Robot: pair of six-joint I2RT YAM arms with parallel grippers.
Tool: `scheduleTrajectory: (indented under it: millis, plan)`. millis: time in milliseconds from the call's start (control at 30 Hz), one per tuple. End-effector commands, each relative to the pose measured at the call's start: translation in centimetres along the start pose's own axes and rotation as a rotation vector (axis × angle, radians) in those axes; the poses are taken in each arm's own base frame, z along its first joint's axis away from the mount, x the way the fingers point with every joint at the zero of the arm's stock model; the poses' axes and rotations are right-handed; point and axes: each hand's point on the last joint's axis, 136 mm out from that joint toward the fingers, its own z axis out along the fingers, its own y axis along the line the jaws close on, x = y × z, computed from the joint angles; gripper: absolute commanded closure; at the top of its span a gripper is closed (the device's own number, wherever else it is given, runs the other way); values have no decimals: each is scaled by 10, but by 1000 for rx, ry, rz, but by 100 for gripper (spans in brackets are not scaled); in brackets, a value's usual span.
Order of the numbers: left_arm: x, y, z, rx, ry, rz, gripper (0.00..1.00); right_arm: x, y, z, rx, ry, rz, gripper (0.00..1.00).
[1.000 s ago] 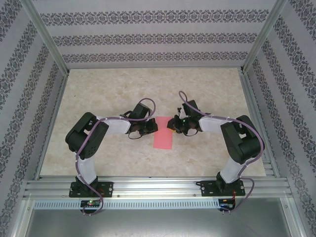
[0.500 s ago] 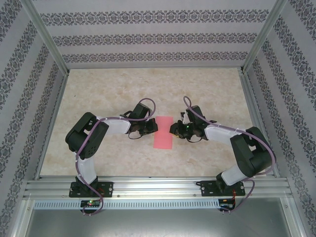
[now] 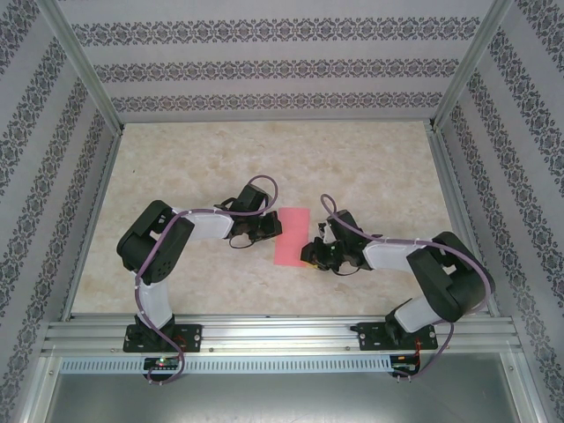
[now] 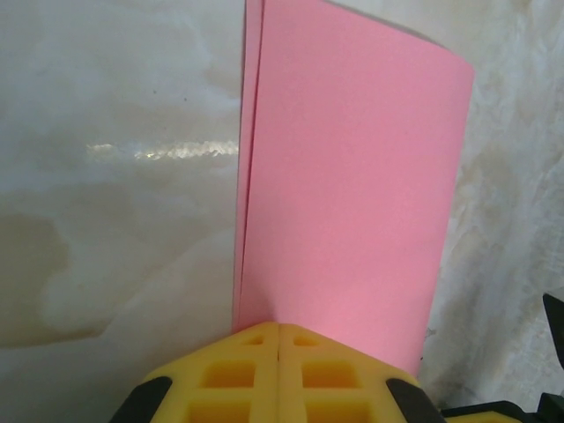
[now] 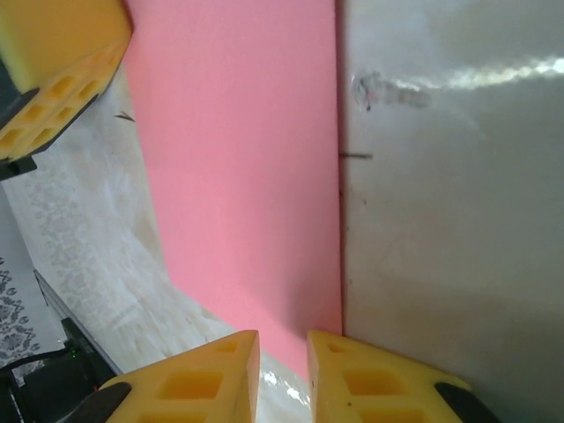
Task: Fold a paper plane with a square sheet of paper (pick it up from the middle)
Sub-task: First fold in half a square sheet of paper at the center of the table.
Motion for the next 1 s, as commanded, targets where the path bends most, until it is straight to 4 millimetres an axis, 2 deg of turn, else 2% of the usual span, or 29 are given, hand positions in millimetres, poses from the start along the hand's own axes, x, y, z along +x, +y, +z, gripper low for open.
scheduleTrajectory:
  millis: [0, 100, 267, 333, 467, 633, 767, 867, 967]
  plan:
    - [24, 21, 6, -83, 80, -11, 100, 3, 10, -10, -12, -17, -21, 77]
    - [23, 19, 7, -80, 78, -10, 100, 7, 14, -10, -21, -9, -36, 76]
    - [21, 12, 5, -61, 74, -3, 100, 14, -11, -2, 63, 25, -19, 76]
    - [20, 7, 3, -49, 68, 5, 100, 14, -13, -2, 73, 25, -18, 76]
    - [15, -7, -9, -19, 42, 29, 96, -2, 6, -17, 57, -51, -57, 75]
    - [7, -23, -32, -5, -9, 66, 82, -32, 19, -44, 104, -176, -95, 73]
    - [3, -28, -46, -12, -41, 85, 74, -47, 30, -60, 107, -268, -126, 60]
    - [3, -22, -55, -50, -64, 85, 72, -56, 32, -66, 122, -317, -148, 48]
    - [4, -14, -59, -70, -91, 68, 67, -63, 32, -68, 153, -336, -160, 43]
